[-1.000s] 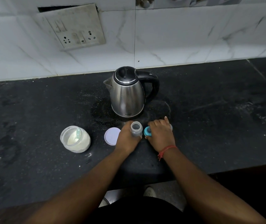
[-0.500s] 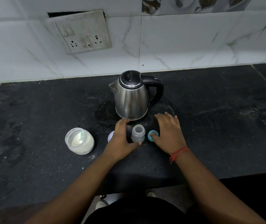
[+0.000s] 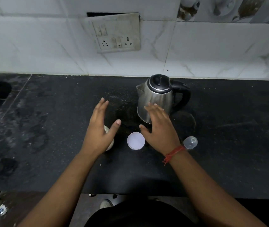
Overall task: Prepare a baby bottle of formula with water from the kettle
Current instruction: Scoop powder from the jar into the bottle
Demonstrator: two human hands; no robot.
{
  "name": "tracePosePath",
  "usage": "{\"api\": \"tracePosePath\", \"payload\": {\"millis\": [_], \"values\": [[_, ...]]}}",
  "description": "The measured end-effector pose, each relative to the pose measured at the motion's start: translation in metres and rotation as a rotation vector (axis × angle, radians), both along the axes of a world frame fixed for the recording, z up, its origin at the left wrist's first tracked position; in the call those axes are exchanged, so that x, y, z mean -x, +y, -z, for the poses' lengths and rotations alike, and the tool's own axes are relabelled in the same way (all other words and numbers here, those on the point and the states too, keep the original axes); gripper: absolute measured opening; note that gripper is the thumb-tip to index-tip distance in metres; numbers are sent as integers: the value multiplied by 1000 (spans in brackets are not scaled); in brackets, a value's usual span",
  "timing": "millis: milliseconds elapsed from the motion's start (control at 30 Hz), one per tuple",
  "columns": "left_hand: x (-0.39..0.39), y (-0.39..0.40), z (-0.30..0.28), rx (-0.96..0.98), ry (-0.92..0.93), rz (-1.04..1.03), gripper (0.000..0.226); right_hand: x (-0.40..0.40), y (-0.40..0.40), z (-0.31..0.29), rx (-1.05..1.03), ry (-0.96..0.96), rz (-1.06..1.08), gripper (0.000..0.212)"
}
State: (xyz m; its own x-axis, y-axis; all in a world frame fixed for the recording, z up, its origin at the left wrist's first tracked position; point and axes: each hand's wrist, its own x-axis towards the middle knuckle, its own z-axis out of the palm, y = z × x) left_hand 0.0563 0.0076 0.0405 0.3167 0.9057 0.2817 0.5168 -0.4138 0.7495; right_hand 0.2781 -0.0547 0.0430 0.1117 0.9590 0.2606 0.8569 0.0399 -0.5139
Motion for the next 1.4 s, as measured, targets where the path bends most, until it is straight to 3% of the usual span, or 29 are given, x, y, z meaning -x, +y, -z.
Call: {"api": "tracePosePath", "payload": {"millis": [100, 200, 433, 633, 700, 833, 967, 1067, 1233, 1400], "values": [[32, 5, 7, 64, -19, -62, 77, 27, 7, 2, 81, 62, -102, 68], [55, 6, 21, 129, -8, -77, 83, 48, 15, 11, 215, 39, -218, 85], [83, 2, 54, 325, 123, 23, 114, 79, 36, 37, 509, -78, -355, 118], [85, 4, 72, 446, 158, 136, 126, 94, 38, 46, 641, 29, -424, 122], [83, 5, 73, 477, 91, 145, 119, 95, 38, 49, 640, 56, -421, 117], [76, 6, 71, 447, -27, 115, 85, 91, 35, 44, 587, 16, -422, 91], [70, 5, 69, 336, -38, 114, 79, 87, 27, 27, 223, 47, -251, 52], [61, 2, 70, 252, -25, 139, 73, 82, 24, 21, 31, -95, -252, 27], [40, -9, 64, 192, -2, 204, 73, 81, 23, 11, 315, -429, -226, 35], [23, -16, 57, 151, -18, 220, 76, 79, 24, 1, 353, -553, -160, 28]]}}
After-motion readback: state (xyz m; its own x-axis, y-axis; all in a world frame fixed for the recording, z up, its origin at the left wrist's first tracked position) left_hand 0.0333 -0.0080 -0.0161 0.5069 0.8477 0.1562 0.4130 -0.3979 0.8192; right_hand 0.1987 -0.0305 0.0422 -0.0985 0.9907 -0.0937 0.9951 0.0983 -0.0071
